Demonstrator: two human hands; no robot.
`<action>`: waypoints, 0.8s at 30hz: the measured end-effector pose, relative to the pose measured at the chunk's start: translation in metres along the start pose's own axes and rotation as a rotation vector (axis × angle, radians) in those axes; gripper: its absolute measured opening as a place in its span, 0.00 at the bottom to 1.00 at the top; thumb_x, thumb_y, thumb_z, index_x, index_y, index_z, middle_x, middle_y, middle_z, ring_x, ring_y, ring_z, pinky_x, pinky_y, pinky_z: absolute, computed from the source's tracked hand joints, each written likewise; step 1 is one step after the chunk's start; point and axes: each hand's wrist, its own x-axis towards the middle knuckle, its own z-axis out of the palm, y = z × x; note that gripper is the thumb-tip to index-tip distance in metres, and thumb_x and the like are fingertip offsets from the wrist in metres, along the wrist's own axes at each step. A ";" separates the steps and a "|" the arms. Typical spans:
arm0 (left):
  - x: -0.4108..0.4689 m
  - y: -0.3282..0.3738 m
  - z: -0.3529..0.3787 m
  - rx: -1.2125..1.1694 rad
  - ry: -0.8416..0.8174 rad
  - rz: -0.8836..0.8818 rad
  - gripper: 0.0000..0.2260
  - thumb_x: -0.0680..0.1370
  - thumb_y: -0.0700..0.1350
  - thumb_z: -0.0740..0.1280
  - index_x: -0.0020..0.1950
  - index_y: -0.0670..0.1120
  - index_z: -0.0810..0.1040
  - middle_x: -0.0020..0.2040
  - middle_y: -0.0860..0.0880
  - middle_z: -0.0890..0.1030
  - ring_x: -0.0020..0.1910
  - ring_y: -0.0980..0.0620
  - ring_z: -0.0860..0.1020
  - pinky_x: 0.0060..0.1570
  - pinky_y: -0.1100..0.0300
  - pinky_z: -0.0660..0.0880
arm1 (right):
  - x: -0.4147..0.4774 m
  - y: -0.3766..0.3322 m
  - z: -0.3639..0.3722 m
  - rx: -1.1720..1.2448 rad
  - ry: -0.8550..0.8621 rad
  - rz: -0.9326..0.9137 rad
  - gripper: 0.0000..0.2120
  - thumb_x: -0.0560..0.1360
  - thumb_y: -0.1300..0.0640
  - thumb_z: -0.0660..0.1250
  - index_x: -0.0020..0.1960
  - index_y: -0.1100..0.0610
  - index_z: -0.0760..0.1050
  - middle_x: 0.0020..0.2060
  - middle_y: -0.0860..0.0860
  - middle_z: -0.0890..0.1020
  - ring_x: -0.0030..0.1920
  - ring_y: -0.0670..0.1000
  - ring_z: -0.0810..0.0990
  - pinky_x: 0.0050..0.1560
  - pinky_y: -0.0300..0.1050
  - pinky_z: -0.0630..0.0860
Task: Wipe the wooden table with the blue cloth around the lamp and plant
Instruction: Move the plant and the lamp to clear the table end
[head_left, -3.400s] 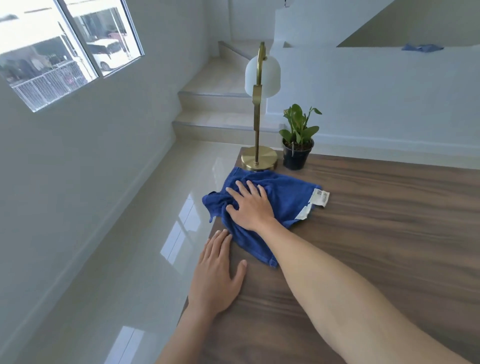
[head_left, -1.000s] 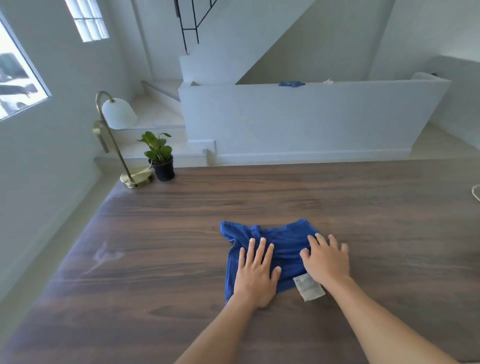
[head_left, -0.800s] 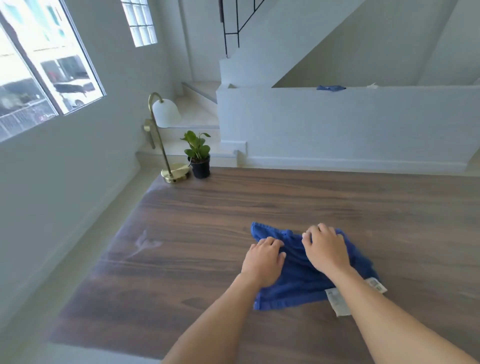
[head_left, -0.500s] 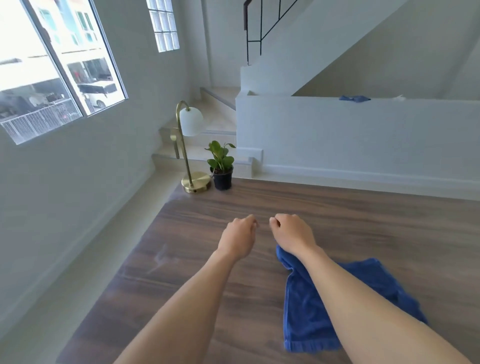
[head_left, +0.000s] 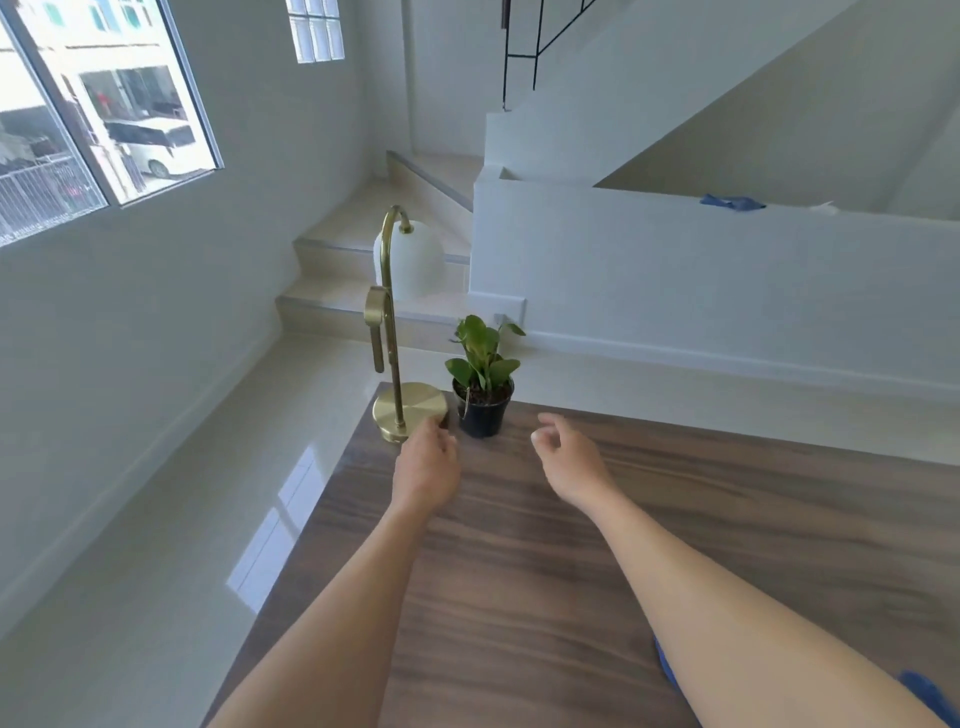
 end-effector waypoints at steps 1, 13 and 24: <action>0.011 0.000 0.003 -0.039 -0.002 -0.001 0.17 0.81 0.43 0.58 0.71 0.44 0.67 0.64 0.44 0.76 0.60 0.45 0.75 0.59 0.48 0.73 | 0.010 0.000 0.004 0.008 0.001 0.001 0.21 0.82 0.50 0.55 0.74 0.51 0.64 0.67 0.48 0.75 0.65 0.51 0.73 0.59 0.43 0.67; 0.069 0.000 0.016 -0.251 -0.114 0.072 0.26 0.77 0.44 0.69 0.74 0.50 0.65 0.59 0.56 0.73 0.58 0.57 0.71 0.56 0.60 0.69 | 0.069 -0.007 0.040 0.142 -0.016 -0.011 0.27 0.78 0.52 0.66 0.75 0.48 0.63 0.71 0.47 0.71 0.71 0.52 0.68 0.68 0.47 0.65; 0.044 0.070 0.077 -0.374 -0.220 0.162 0.27 0.76 0.48 0.70 0.74 0.51 0.66 0.68 0.52 0.74 0.59 0.55 0.76 0.63 0.53 0.73 | 0.037 0.032 -0.047 0.220 0.184 0.030 0.23 0.73 0.49 0.72 0.68 0.49 0.73 0.61 0.42 0.78 0.60 0.43 0.74 0.57 0.40 0.68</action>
